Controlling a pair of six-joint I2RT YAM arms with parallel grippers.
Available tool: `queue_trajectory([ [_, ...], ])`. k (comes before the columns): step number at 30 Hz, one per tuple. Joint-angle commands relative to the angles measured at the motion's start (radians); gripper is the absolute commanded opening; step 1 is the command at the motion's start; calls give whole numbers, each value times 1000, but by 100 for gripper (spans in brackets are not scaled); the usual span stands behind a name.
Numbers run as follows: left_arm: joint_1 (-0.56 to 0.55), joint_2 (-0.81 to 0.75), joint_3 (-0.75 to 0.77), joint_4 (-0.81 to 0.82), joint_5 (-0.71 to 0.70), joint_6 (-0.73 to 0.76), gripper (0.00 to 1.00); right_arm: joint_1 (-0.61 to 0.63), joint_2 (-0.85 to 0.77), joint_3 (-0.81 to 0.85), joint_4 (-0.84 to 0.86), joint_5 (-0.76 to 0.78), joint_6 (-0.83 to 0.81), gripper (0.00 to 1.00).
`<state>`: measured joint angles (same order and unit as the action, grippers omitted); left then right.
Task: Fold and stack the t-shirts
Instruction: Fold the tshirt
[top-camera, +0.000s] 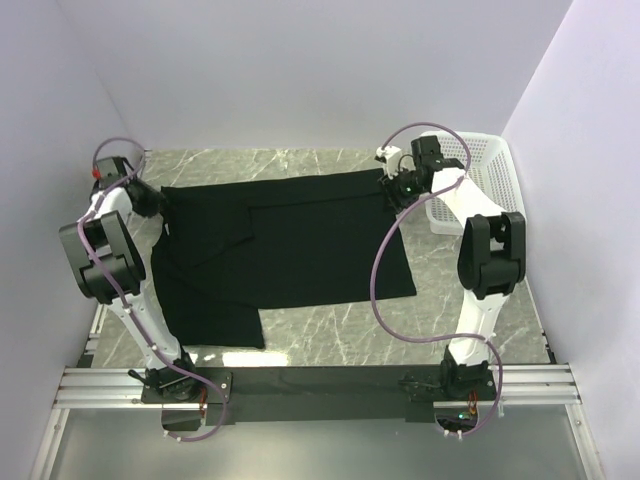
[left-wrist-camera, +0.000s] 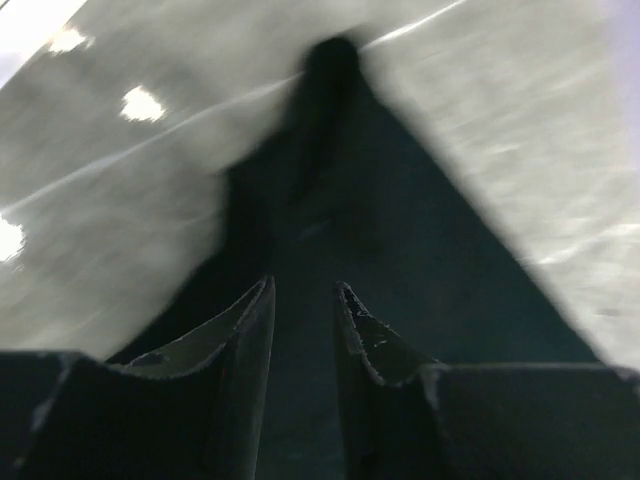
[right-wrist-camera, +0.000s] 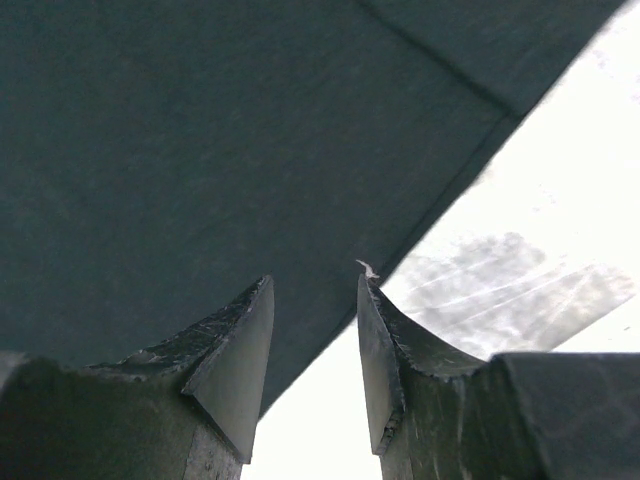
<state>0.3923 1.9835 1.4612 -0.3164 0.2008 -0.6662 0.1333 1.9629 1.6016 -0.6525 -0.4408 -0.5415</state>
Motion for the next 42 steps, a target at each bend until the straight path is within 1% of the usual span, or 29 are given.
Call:
queue_trajectory([
  [1, 13, -75, -86, -35, -116, 68, 35, 3, -81, -48, 36, -47, -2, 46],
  [4, 22, -69, -111, -26, -155, 85, 35, 5, -94, -68, 42, -53, 9, 46],
  [6, 25, -54, -98, -33, -172, 96, 35, 6, -98, -77, 45, -59, 11, 46],
  [9, 23, -8, -47, -47, -184, 114, 35, 6, -99, -81, 45, -62, 14, 46],
  [12, 26, 70, 39, -82, -198, 132, 35, 6, -98, -81, 45, -64, 17, 46],
  [16, 25, 139, 149, -118, -167, 148, 36, 6, -99, -81, 47, -59, 18, 46],
  [18, 25, 144, 159, -113, -132, 151, 36, 5, -99, -85, 45, -56, 17, 46],
  [22, 26, 135, 165, -90, -112, 166, 40, 6, -99, -86, 47, -53, 18, 46],
  [28, 28, 195, 224, -141, -46, 185, 41, 5, -85, -71, 45, -58, 26, 46],
  [33, 28, 245, 264, -204, -50, 191, 41, 5, -81, -58, 40, -58, 29, 46],
  [39, 28, 281, 297, -225, -84, 195, 37, 5, -82, -55, 40, -62, 34, 46],
  [40, 26, 285, 307, -227, -87, 195, 31, 3, -82, -55, 39, -62, 35, 46],
  [42, 26, 304, 324, -236, -86, 197, 24, 5, -84, -52, 40, -64, 38, 46],
])
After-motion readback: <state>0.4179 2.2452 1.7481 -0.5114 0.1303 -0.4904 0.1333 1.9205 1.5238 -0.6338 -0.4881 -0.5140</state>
